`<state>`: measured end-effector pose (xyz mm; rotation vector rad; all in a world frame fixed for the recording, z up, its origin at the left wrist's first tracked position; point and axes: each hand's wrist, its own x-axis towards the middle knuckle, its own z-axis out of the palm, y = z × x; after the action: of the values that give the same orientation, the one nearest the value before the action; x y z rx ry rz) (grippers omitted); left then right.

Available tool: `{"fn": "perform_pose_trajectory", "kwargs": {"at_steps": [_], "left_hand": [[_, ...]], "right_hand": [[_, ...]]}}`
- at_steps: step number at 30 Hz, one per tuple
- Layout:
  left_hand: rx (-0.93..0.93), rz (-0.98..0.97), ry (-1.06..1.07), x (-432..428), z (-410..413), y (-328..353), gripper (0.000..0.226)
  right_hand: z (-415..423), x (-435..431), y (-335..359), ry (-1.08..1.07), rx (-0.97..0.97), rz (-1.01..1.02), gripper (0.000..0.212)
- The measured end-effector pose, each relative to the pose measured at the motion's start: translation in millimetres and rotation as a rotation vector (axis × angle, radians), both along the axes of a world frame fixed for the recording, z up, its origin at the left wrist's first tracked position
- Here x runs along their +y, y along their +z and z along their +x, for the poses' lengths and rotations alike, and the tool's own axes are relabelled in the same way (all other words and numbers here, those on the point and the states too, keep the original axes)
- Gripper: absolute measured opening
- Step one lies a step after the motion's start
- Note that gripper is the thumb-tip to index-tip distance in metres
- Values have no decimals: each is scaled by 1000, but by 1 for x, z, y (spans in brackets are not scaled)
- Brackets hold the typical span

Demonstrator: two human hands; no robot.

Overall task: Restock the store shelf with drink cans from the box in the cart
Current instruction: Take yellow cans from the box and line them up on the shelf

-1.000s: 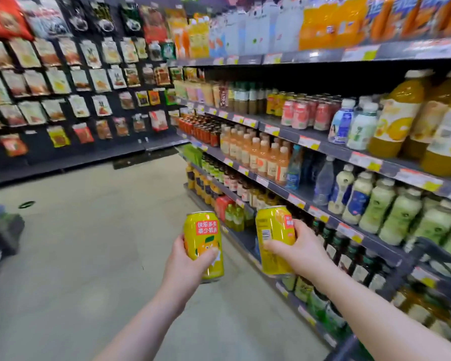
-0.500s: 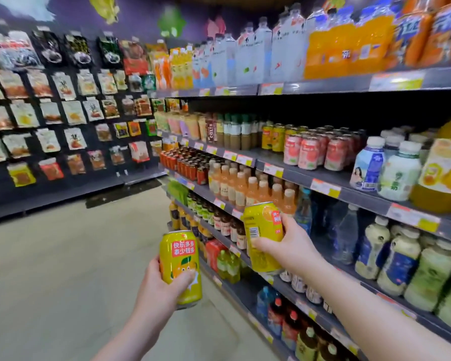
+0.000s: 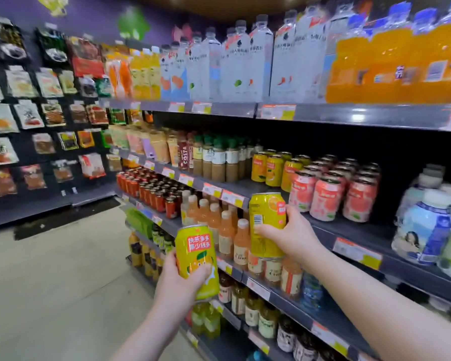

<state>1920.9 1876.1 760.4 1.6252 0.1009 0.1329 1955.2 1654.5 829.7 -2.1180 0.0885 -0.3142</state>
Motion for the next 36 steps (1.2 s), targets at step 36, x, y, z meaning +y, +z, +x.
{"fn": "perform_pose_trajectory", "kwargs": {"at_steps": [36], "left_hand": [[-92,64,-414,43,377,18,60]], "right_hand": [[359,13,-24,-579,102,-93,81]]}}
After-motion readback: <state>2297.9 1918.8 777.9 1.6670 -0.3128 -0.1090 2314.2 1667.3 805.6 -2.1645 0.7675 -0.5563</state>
